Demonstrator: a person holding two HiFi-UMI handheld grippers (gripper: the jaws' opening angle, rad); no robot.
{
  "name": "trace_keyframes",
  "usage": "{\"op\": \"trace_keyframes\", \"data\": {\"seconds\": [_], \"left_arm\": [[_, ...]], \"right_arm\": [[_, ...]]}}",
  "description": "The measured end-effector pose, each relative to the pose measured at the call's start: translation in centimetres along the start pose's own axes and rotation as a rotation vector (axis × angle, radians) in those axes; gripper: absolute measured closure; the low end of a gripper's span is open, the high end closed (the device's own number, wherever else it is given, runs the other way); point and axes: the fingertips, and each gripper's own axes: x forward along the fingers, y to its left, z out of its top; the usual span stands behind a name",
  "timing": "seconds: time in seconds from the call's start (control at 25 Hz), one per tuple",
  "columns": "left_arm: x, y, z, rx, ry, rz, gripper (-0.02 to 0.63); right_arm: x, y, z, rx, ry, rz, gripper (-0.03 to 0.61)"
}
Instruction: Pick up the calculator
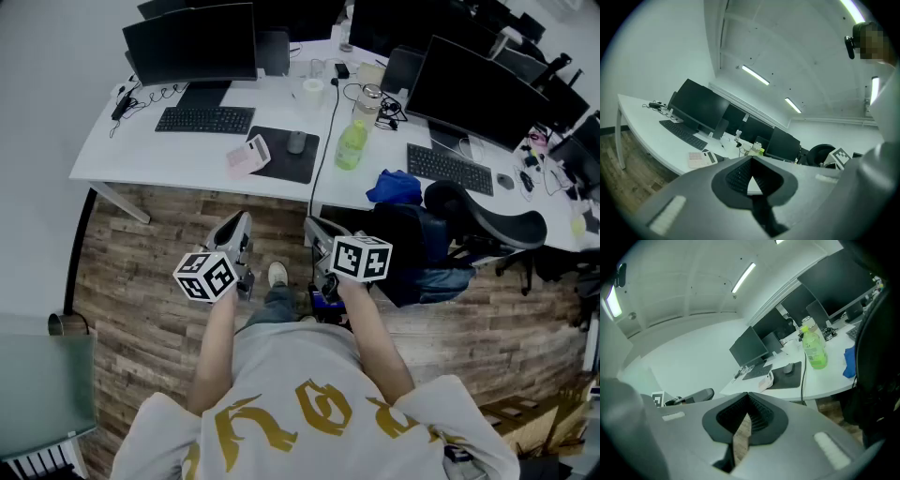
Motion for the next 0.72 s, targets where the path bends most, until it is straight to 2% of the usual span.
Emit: {"op": "trace_keyframes", "data": {"seconds": [0.28, 0.44, 0.48, 0.56, 0.72], "left_arm": [[-1.1, 0.9, 0.2, 0.002, 0.006, 0.034, 0.614], [-0.7, 2.0, 0.4, -0.002, 0.012, 0.045, 0.614], [-0.5, 2.3, 0.3, -0.007, 0.018, 0.042, 0.596], [0.1, 3.1, 0.1, -0.010, 0.035, 0.041, 0.560], [1.9, 6.2, 0.0, -0.002, 0.075, 0.062, 0.538]], "right_arm": [[0.3, 1.4, 0.1, 0.050, -0.017, 0.052, 0.554], [1.3, 1.7, 0.5, 0.034, -0.039, 0.057, 0.552], [1.6, 1.6, 0.8, 0.039, -0.047, 0.058, 0.549], [2.6, 1.2, 1.2, 0.052, -0.058, 0.056, 0.484], [5.9, 0.1, 1.7, 0.059, -0.034, 0.027, 0.465]]}}
